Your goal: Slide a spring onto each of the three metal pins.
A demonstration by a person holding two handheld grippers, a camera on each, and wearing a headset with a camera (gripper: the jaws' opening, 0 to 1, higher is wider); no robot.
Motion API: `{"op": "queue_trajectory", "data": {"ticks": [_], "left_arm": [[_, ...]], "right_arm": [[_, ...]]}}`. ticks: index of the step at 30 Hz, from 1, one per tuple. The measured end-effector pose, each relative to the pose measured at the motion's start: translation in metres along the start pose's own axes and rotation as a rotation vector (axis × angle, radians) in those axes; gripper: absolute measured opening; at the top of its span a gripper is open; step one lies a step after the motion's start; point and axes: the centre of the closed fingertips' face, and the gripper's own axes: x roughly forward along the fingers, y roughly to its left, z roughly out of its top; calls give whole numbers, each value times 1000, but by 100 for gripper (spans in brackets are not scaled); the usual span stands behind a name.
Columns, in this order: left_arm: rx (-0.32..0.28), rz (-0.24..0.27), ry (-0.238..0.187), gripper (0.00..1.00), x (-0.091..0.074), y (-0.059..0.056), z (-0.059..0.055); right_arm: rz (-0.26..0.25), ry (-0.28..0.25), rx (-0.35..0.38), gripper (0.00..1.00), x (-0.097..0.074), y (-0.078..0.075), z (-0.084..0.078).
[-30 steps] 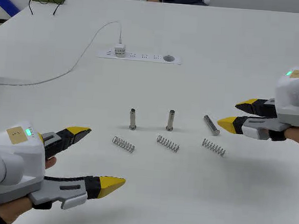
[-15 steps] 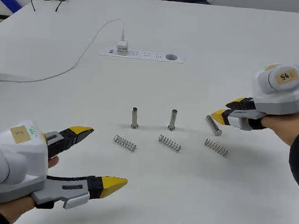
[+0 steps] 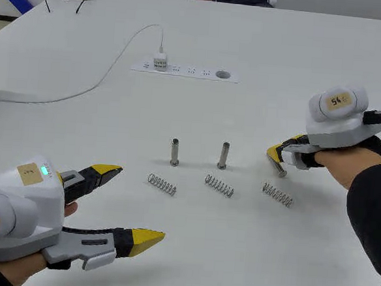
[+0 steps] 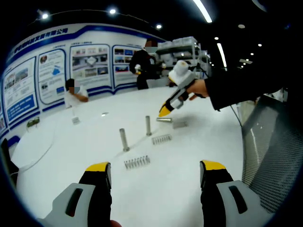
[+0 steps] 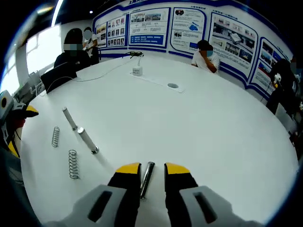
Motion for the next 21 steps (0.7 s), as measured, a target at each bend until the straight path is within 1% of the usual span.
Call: {"op": "queue_trajectory", "data": {"ticks": [7,10,12,15,21], "left_arm": [[-5,-3,3,78,1,0,-3],[-8,-4,3,78,1,0,-4],[-9,-3,4,78,1,1,-5],[-10,1,5,78,1,2,-6],[-16,1,8,78,2,2,-7]], "right_arm": [[-5,18,19,18,8,2,-3],[-19,33,17,15,11,1,-7],[-10,34,40,15,12,1,-8],[-13,39,46,15,12,0,-9],[0,35,76,13,15,2,-6]]}}
